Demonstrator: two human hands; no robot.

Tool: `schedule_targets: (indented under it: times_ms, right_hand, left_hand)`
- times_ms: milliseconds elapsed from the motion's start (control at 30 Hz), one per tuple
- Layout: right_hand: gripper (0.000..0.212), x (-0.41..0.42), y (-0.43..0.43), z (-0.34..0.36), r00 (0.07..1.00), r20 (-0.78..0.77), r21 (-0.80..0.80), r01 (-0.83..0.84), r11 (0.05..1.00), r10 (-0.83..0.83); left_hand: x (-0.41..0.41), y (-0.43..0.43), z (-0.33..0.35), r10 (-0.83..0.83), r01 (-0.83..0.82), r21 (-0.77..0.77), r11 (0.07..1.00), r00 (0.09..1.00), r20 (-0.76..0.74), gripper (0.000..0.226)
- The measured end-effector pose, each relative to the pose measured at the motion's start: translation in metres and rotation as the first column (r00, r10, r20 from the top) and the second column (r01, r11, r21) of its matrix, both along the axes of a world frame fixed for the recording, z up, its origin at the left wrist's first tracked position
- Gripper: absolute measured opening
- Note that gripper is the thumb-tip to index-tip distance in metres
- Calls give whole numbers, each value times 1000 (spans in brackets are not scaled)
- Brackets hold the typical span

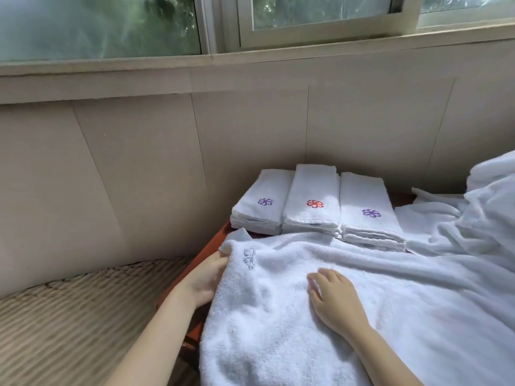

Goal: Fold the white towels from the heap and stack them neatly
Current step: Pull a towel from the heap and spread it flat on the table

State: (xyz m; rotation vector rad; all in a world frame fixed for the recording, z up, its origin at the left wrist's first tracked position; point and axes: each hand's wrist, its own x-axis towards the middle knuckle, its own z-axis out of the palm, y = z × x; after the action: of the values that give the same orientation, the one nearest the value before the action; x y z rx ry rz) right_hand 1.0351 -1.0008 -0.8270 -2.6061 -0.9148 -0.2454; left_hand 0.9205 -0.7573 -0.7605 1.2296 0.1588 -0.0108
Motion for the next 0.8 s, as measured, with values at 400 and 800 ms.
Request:
schedule_targets:
  times_ms: [400, 800]
  right_hand:
    - [32, 0, -2, 3, 1000, -18, 20, -21, 1000, 21]
    - [38, -4, -3, 6, 989, -147, -85, -15, 996, 2]
  left_hand:
    - [-2, 46, 31, 505, -180, 957, 228, 862, 42, 22]
    - [-41, 43, 14, 247, 193, 647, 737, 815, -524, 70]
